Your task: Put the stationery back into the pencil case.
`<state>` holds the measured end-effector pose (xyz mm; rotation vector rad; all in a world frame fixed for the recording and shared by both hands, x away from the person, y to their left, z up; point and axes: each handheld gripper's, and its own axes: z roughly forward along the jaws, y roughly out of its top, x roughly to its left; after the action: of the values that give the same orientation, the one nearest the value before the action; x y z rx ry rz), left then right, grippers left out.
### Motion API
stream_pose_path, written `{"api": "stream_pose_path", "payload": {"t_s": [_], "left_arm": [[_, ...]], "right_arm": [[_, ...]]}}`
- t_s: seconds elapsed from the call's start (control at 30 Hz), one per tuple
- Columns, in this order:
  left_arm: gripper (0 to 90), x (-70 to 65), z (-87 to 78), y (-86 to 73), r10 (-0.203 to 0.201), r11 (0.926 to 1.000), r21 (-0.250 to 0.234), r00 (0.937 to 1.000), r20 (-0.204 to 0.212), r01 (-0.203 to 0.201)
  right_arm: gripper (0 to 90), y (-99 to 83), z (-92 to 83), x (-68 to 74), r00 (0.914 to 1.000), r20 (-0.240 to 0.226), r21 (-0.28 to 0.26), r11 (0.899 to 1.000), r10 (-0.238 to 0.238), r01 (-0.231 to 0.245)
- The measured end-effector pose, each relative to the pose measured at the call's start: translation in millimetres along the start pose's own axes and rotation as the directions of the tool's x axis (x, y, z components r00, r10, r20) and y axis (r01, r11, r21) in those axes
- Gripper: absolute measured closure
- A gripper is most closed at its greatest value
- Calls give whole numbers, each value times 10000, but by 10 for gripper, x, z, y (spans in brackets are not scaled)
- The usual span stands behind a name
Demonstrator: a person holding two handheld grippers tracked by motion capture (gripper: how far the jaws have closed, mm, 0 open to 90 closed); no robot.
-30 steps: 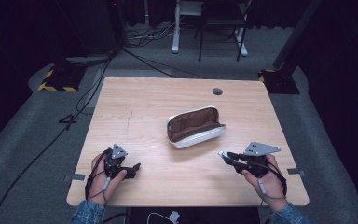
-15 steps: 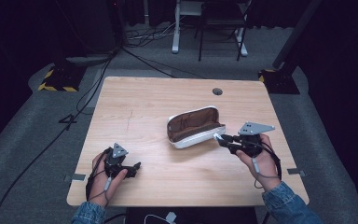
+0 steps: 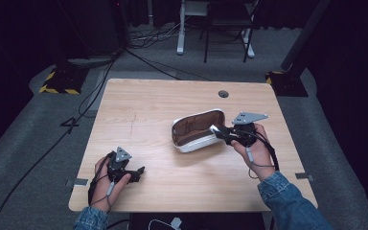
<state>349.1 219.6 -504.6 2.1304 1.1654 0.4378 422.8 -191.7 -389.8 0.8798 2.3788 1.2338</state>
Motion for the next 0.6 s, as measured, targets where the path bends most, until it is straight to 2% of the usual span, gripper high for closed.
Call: {"api": "stream_pose_path", "payload": {"t_s": [0.23,0.6], "left_arm": [[138,0,1,0,6,10000,-14,10000,-3,-6],[138,-2,1,-1,-6,10000,-17,10000,-18,6]], "right_arm": [[738,133,120,-33,10000,-25,151,9999,-82,82],[737,310,334,-62,9994,-38,705,9969,-347,349]]}}
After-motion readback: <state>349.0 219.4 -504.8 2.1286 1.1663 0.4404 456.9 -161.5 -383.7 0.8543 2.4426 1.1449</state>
